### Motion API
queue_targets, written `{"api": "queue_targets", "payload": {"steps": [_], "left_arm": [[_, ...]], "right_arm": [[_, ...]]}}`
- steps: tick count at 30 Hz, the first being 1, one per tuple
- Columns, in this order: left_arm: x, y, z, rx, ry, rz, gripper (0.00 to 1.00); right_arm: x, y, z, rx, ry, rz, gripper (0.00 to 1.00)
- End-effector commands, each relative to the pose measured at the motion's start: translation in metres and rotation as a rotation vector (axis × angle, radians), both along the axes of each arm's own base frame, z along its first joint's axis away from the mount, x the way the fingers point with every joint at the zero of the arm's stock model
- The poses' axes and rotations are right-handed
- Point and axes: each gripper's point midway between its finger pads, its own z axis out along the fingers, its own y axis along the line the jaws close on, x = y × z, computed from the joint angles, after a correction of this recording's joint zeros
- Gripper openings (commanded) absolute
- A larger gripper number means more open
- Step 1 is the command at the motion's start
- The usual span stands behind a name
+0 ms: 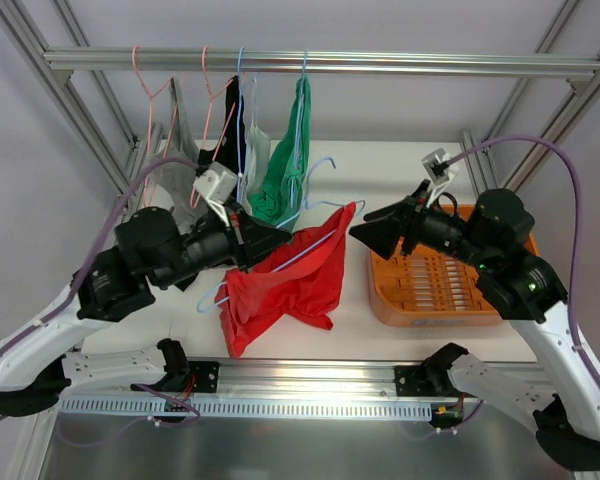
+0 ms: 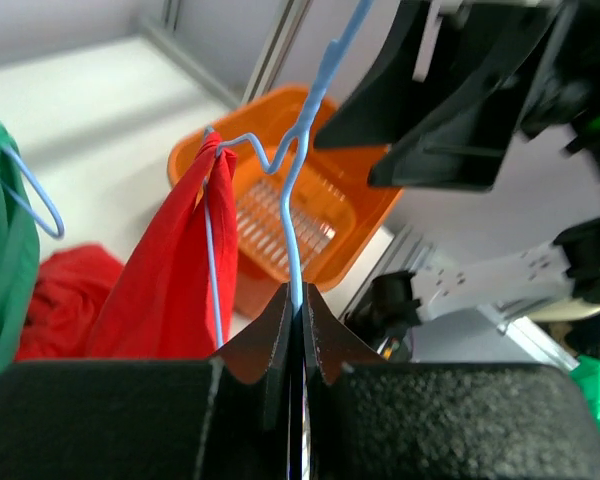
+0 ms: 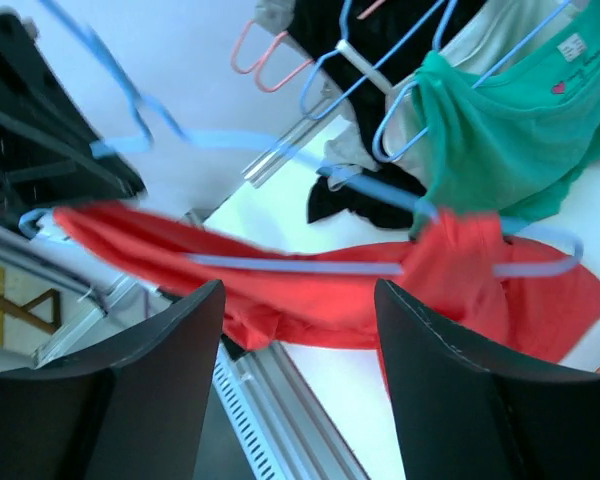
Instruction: Remove the tank top from the hanger
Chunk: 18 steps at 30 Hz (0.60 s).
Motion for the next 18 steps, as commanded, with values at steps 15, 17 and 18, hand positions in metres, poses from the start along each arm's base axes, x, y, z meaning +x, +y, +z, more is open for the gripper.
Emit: {"api": "queue_targets", "payload": {"steps": [15, 17, 18], "left_arm": [[0.001, -0.002, 0.012, -0.103, 0.002, 0.015, 0.00], [0.000, 0.000, 0.015, -0.117, -0.004, 0.008, 0.00], [-0.001, -0.001, 0.016, -0.119, -0.005, 0.005, 0.00]], "right_arm": [[0.064, 0.020, -0.061, -0.270, 0.002, -0.226, 0.54], [0.068, 0.021, -0.069, -0.289, 0.009, -0.233, 0.45], [0.069, 0.020, -0.071, -0.297, 0.013, -0.242, 0.45]]}}
